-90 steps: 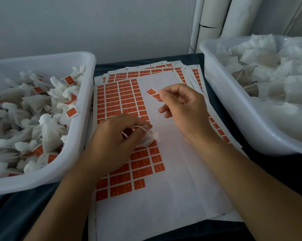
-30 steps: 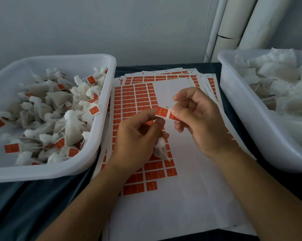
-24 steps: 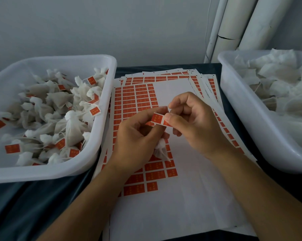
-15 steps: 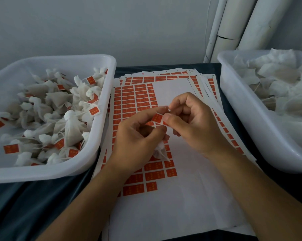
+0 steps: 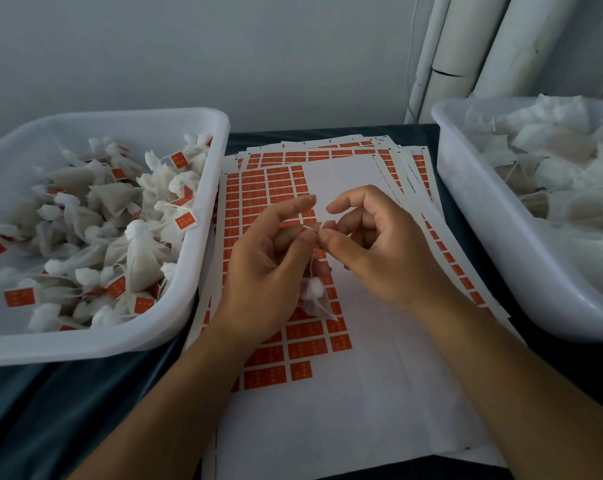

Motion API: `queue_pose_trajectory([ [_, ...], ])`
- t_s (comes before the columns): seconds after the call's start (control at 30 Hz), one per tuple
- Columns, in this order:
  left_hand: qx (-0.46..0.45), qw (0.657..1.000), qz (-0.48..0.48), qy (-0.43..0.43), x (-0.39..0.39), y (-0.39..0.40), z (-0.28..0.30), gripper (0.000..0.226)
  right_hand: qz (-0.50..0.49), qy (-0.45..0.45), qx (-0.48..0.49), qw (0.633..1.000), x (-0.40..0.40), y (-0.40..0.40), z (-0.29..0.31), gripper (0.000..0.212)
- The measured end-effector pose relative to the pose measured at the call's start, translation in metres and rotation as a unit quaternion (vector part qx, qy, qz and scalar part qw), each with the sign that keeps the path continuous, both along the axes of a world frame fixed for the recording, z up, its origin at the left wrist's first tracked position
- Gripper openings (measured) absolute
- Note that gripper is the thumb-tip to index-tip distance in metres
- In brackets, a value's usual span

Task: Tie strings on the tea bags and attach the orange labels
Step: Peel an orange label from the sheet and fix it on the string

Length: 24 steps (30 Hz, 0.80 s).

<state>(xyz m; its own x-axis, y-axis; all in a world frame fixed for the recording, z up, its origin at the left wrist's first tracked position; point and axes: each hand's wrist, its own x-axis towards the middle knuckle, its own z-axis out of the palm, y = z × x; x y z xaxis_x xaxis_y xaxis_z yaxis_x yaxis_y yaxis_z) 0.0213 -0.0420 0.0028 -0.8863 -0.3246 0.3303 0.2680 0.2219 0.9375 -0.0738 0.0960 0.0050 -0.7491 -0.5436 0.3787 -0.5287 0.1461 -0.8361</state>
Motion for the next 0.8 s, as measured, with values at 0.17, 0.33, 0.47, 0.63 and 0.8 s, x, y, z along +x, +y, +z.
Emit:
queue_pose_trajectory([
  [0.17, -0.013, 1.0, 0.014, -0.008, -0.0004, -0.0002, -0.0006, 0.032, 0.014, 0.029, 0.019, 0.999, -0.0011, 0.0012, 0.0013, 0.027],
  [0.33, -0.01, 1.0, 0.007, -0.011, 0.0017, -0.0002, 0.0007, 0.032, 0.019, 0.045, 0.003, 0.999, -0.0027, 0.0024, 0.0015, 0.012],
  [0.47, -0.017, 1.0, 0.008, -0.015, 0.002, 0.0014, 0.0018, 0.034, 0.015, 0.074, -0.004, 0.997, -0.0013, 0.0024, 0.0029, 0.006],
  [0.63, -0.014, 1.0, 0.01, -0.021, 0.0015, 0.0021, 0.002, 0.035, 0.023, 0.084, 0.018, 0.996, 0.0021, 0.0015, 0.0044, 0.006],
  [0.8, -0.013, 0.999, 0.001, -0.037, 0.0011, 0.0033, 0.0022, 0.037, 0.015, 0.088, 0.033, 0.995, 0.0042, 0.0, 0.0037, 0.005],
])
